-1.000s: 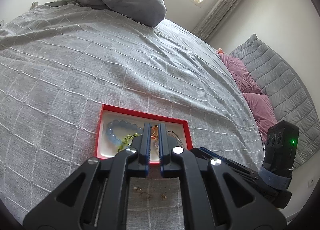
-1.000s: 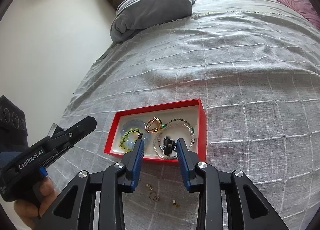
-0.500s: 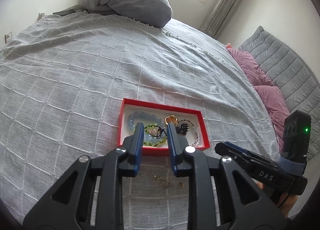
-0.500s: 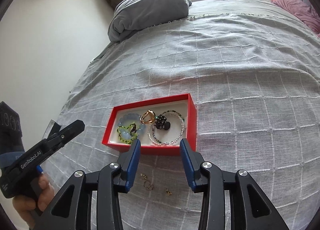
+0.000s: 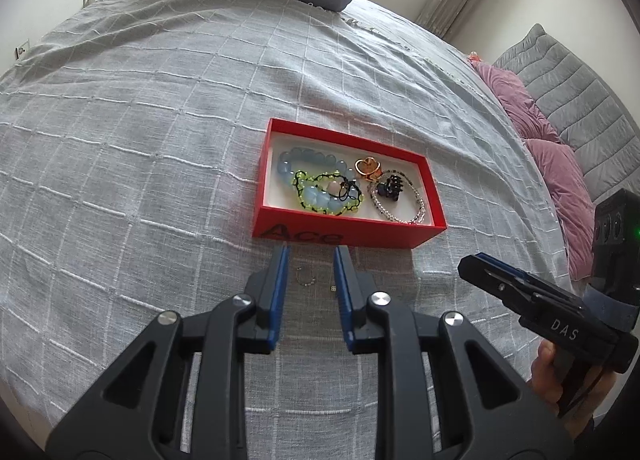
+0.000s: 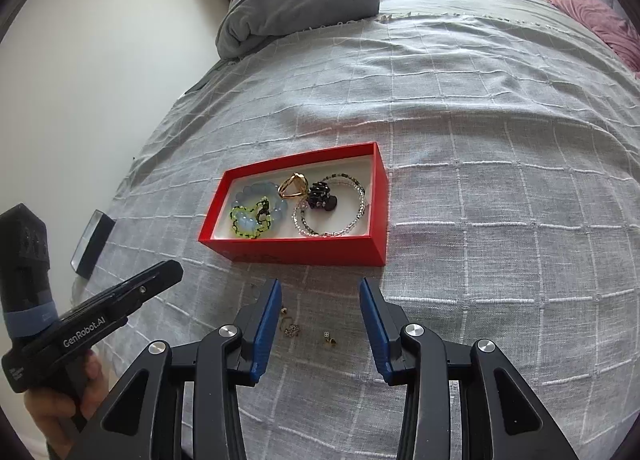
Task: Organize jewelry
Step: 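Withdraw both tools from the red box toward the earrings on the cover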
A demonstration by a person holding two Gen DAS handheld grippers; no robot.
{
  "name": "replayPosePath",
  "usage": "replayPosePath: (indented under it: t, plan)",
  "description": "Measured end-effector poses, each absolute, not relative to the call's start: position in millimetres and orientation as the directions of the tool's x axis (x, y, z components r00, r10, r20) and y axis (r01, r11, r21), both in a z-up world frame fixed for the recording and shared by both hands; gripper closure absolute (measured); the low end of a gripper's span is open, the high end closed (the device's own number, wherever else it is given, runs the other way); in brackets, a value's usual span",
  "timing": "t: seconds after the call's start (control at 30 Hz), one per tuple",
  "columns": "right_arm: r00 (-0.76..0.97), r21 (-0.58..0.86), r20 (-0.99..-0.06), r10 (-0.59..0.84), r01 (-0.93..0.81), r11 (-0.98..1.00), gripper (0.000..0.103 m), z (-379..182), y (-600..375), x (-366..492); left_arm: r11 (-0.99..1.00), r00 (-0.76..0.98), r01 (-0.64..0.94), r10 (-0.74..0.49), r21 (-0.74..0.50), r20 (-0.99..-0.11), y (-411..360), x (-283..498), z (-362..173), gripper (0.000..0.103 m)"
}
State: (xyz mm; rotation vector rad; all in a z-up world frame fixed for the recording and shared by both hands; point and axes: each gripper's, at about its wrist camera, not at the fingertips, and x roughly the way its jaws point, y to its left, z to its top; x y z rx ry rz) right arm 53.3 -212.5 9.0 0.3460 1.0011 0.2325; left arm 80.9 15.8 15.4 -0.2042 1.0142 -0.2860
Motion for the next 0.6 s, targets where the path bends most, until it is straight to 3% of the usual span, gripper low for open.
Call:
replayPosePath:
  t: [0.6]
  plan:
    - [0.447, 0.349, -0.841, 0.307, 0.014, 0.937, 0.062, -9, -214, 56, 0.937, 0.329, 0.182, -0.345, -0.3, -0.879, -31, 66, -27, 0.078]
